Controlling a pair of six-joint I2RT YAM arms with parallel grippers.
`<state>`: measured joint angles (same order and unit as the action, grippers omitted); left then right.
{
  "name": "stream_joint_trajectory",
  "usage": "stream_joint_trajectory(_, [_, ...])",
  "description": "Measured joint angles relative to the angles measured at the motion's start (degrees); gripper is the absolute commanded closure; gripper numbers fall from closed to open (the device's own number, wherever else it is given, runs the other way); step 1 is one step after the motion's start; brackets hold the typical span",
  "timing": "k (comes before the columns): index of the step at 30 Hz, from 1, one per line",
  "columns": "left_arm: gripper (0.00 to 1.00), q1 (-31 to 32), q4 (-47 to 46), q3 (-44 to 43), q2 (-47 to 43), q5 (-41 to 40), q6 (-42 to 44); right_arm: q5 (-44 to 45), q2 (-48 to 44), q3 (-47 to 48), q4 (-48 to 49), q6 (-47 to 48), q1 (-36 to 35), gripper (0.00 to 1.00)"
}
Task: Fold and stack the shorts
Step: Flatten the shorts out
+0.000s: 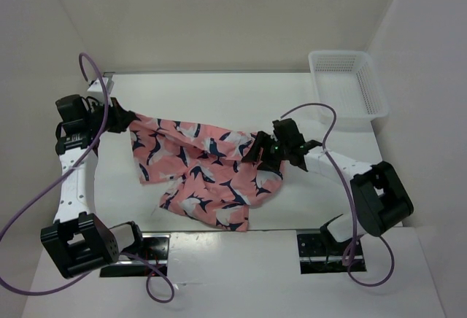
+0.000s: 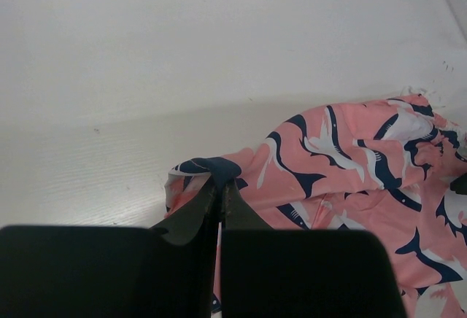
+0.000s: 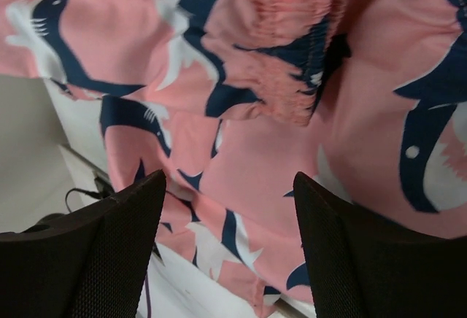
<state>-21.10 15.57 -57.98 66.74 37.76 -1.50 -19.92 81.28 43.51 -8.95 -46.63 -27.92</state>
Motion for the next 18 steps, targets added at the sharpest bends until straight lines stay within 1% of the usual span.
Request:
stream_joint_trajectory(6, [1.00,0.0,0.9,-0.2,-0.1,0.0,0.0,1.7,3.4,0.0,2.3,-0.3,0.0,0.24])
stream_joint_trajectory(8, [1.00,0.0,0.9,-0.3,-0.1,0.0,0.0,2.1,4.5,0.3,3.3,-0.3,0.0,0.26])
stream_joint_trajectory(14, [1.00,0.0,1.5,-0.7,-0.2,0.0,0.0,2.6,10.9,2.7,6.2,-0.5,0.0,0.26])
stream_joint_trajectory(18, [1.00,0.0,2.0,-1.4,-0.2,0.0,0.0,2.5,12.7,3.0,6.9,-0.5,0.6,0.26])
